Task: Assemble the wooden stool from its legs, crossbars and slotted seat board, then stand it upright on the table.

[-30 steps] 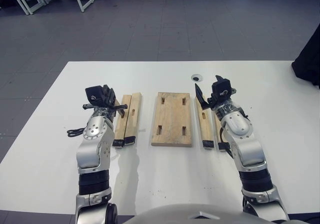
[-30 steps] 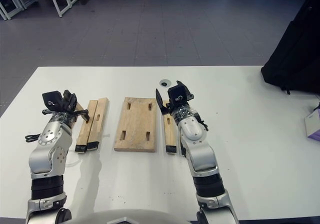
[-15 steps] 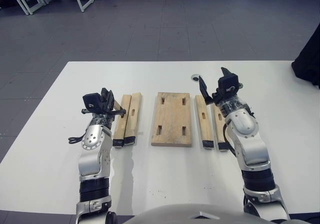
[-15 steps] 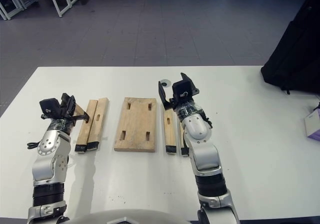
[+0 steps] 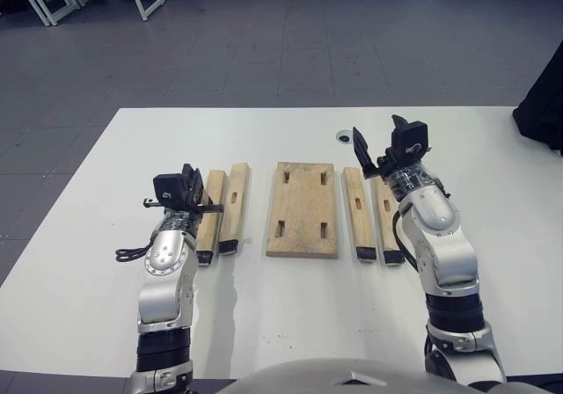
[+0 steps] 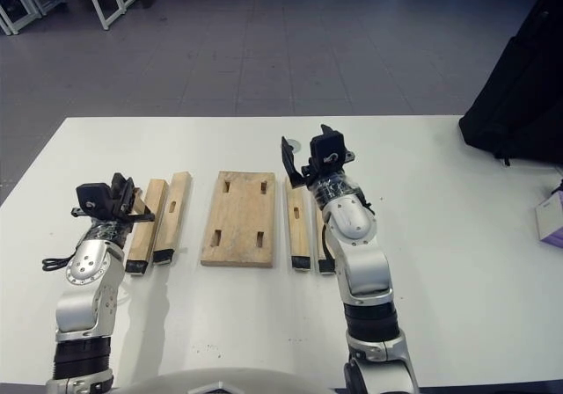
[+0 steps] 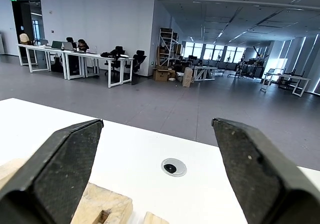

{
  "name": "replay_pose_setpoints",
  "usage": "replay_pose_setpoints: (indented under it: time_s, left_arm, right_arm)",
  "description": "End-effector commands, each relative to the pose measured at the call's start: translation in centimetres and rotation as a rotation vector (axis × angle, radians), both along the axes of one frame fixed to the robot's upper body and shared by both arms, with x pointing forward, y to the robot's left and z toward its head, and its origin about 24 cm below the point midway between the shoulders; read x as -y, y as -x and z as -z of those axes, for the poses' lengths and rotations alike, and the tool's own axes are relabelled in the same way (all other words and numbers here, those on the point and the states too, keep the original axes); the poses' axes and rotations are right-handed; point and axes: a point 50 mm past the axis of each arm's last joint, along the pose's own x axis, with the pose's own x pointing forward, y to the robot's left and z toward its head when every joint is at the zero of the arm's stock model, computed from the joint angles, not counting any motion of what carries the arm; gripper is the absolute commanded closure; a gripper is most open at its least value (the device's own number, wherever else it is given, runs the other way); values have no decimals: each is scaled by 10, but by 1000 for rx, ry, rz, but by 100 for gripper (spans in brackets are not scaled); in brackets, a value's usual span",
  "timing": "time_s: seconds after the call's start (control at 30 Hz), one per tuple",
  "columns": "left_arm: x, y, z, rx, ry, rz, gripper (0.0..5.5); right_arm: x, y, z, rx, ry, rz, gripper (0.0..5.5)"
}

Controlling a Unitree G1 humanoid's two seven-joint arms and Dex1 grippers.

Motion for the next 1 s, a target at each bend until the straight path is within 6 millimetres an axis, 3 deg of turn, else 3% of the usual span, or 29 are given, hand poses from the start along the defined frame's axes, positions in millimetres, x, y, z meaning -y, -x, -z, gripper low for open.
replay_pose_setpoints:
  time_s: [0.03,0.6,0.63,0.87,1.0]
  left_arm:
    - [-5,3,22,-152,-26,-28,508]
    - [-2,-5,36,-274,80,28,508]
    - [0,-6,34,-260,91,36,470]
    - [5,-12,14,-153,107,30,367]
    - [1,-18,3,-106,90,13,367]
  right_arm:
    - [-4,-2,1,-22,34,-20,151]
    - [-12,-2,-2,-17,46,-79,151]
    - [-12,-2,-2,-13,54,-81,151]
    - [-13,-4,-3,3,63,-79,151]
    - [-13,-5,-4,18,62,-72,151]
